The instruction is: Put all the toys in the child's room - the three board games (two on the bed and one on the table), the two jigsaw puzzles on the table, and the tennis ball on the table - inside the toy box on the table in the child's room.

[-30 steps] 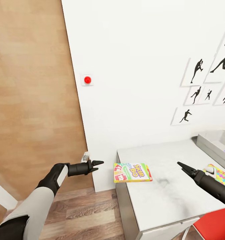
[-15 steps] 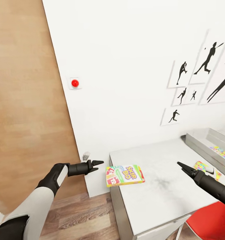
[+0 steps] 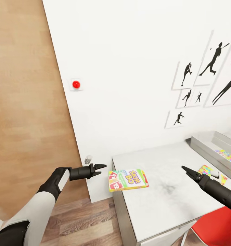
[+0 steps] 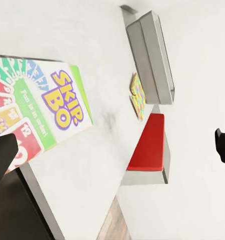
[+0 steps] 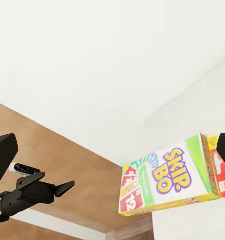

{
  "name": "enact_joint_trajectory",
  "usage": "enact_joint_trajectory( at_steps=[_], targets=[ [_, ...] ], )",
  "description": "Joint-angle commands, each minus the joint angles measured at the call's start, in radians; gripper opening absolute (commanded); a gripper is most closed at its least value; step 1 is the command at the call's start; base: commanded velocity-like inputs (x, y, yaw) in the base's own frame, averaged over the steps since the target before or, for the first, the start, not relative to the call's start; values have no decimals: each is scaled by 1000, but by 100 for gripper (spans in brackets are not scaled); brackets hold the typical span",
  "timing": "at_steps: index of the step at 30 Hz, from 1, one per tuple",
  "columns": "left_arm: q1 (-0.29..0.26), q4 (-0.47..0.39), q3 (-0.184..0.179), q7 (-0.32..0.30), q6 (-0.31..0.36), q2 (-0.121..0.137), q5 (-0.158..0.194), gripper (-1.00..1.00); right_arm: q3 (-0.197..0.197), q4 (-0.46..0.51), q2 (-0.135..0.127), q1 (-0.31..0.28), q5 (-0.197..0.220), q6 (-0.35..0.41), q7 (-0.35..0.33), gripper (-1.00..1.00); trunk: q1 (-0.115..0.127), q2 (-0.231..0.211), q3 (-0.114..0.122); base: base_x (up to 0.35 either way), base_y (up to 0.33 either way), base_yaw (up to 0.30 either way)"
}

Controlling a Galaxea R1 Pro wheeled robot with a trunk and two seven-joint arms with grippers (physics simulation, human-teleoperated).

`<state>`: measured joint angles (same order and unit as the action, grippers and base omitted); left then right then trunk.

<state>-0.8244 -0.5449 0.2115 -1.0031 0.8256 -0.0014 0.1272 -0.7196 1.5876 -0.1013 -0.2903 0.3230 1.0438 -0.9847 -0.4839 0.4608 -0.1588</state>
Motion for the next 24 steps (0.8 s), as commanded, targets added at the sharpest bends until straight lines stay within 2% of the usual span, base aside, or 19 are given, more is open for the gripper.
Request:
enact_joint_trajectory(
  at_steps=[1, 9, 24],
  targets=[
    [-1, 0, 2, -2, 5, 0, 2, 100, -1, 0, 0, -1, -4, 3, -6, 100, -4, 9, -5, 0, 0, 0],
    [-1, 3, 2, 4, 7, 0, 1, 100, -1, 0, 0, -1, -4, 3, -6, 100, -35, 65, -30, 0, 0, 0],
    [-1, 5, 2, 2, 7, 1, 0, 100, -2, 3, -1, -1, -4, 3, -19, 100, -35, 65, -30, 0, 0, 0]
  ],
)
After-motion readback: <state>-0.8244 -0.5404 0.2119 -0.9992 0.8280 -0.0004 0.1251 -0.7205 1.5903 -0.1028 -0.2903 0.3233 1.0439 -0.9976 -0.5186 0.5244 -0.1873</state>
